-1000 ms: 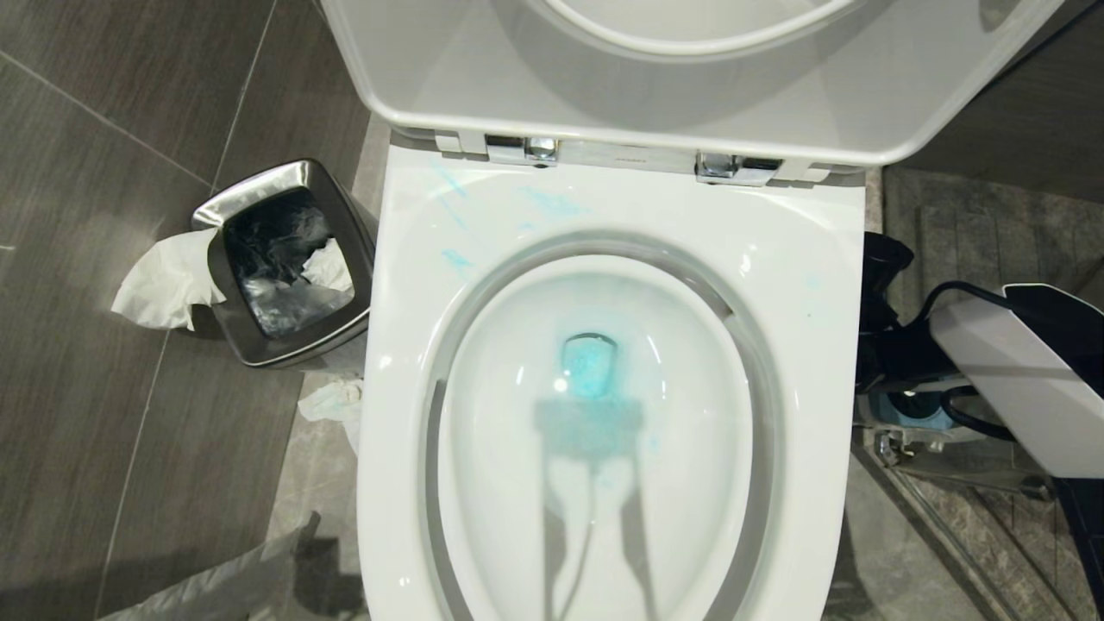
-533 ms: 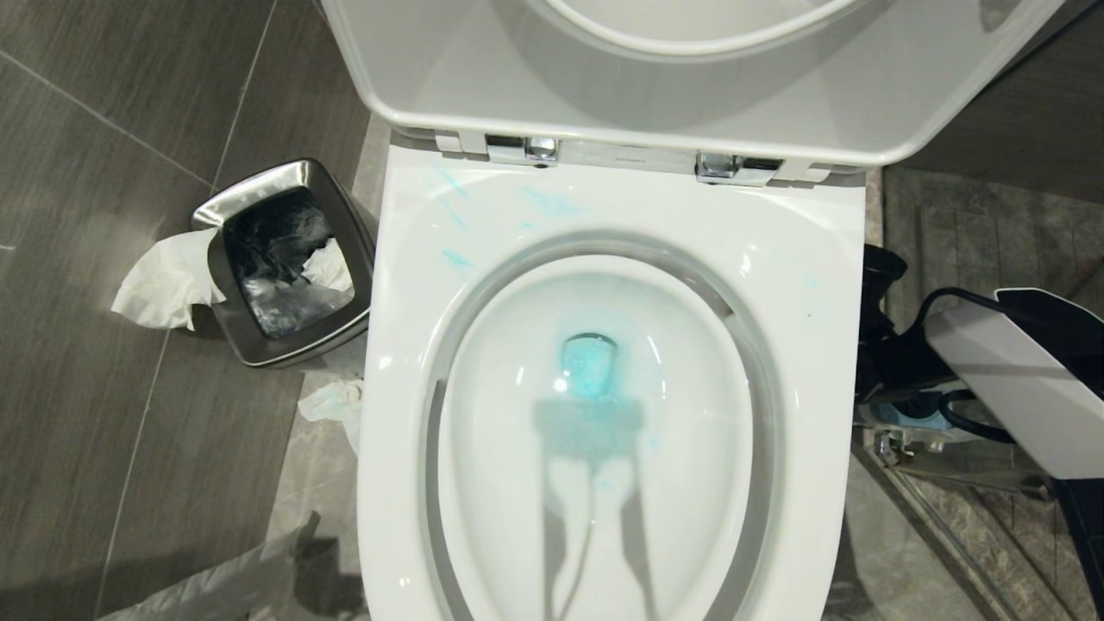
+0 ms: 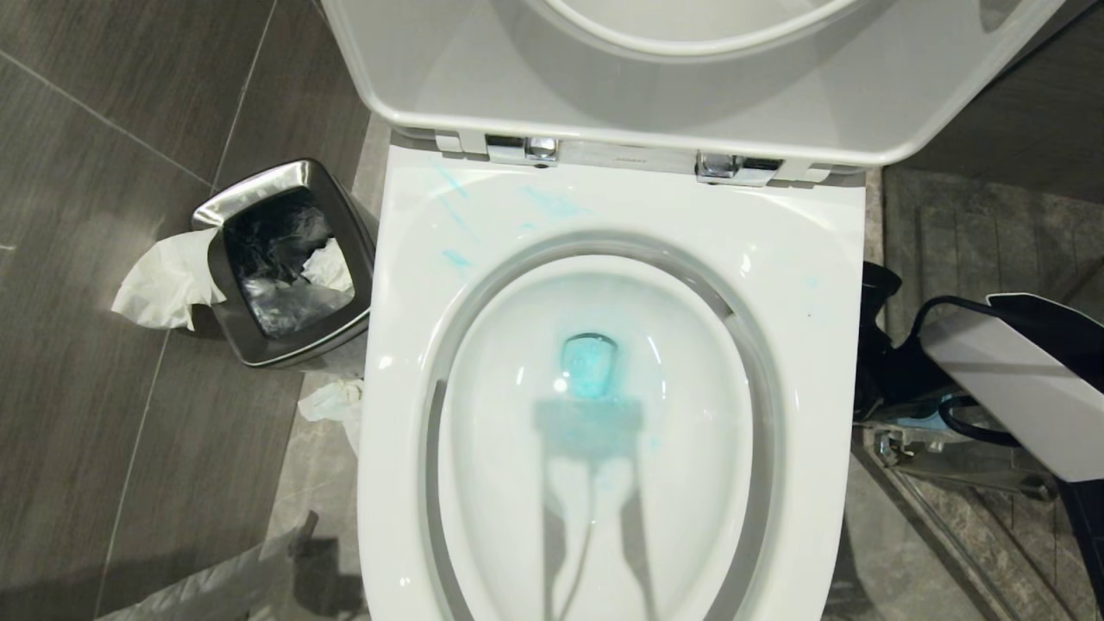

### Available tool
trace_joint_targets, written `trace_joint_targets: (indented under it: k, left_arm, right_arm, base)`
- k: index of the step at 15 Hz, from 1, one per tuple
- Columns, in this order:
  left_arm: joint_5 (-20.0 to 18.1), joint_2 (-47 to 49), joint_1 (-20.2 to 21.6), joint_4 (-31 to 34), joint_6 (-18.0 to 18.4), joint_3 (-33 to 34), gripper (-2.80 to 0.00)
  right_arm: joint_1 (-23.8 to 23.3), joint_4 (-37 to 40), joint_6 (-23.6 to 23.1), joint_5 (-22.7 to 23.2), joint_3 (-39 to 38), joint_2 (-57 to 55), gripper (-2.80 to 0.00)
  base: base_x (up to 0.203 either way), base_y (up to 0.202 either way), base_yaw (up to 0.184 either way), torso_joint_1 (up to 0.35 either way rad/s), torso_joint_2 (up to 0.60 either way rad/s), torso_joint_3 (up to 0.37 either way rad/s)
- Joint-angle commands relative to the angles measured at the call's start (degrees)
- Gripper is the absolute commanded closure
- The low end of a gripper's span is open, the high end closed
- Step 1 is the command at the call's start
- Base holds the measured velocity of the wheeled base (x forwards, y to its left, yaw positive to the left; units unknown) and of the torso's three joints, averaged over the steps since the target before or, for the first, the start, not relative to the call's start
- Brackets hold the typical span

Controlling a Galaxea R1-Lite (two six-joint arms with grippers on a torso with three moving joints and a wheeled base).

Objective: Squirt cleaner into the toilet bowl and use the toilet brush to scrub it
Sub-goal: Place the cleaning agent on the floor

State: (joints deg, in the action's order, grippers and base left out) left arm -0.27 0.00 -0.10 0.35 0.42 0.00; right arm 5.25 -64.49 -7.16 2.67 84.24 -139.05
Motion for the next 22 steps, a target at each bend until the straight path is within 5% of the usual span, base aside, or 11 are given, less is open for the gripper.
trace_joint_targets:
  k: [1, 8, 9, 18, 22]
  left_arm:
    - [0.00, 0.09, 0.01, 0.00, 0.02, 0.09, 0.00]
    - [0.00, 0.09, 0.01, 0.00, 0.02, 0.09, 0.00]
    - [0.00, 0.09, 0.01, 0.00, 0.02, 0.09, 0.00]
    - [-0.08, 0.09, 0.01, 0.00, -0.24, 0.09, 0.00]
    - [0.00, 0.09, 0.01, 0.00, -0.24, 0.09, 0.00]
  right_arm:
    - [0.20, -0.36, -0.04, 0.05, -4.60, 1.84, -2.80]
    - [0.81, -3.26, -0.15, -2.37, -25.50, 12.75, -2.80]
    - [0.86, -3.98, -0.19, -2.60, -27.18, 14.50, 0.00]
    - [1.15, -2.72, -0.20, -2.98, -48.45, 34.52, 0.00]
    - [1.08, 9.26, 0.96, -4.67, -48.47, 45.05, 0.00]
  base:
    - [0.000, 0.000, 0.000, 0.000, 0.00, 0.000]
    - [0.000, 0.000, 0.000, 0.000, 0.00, 0.000]
    - [0.000, 0.000, 0.000, 0.000, 0.00, 0.000]
    - [0.000, 0.000, 0.000, 0.000, 0.00, 0.000]
    - [0.000, 0.000, 0.000, 0.000, 0.00, 0.000]
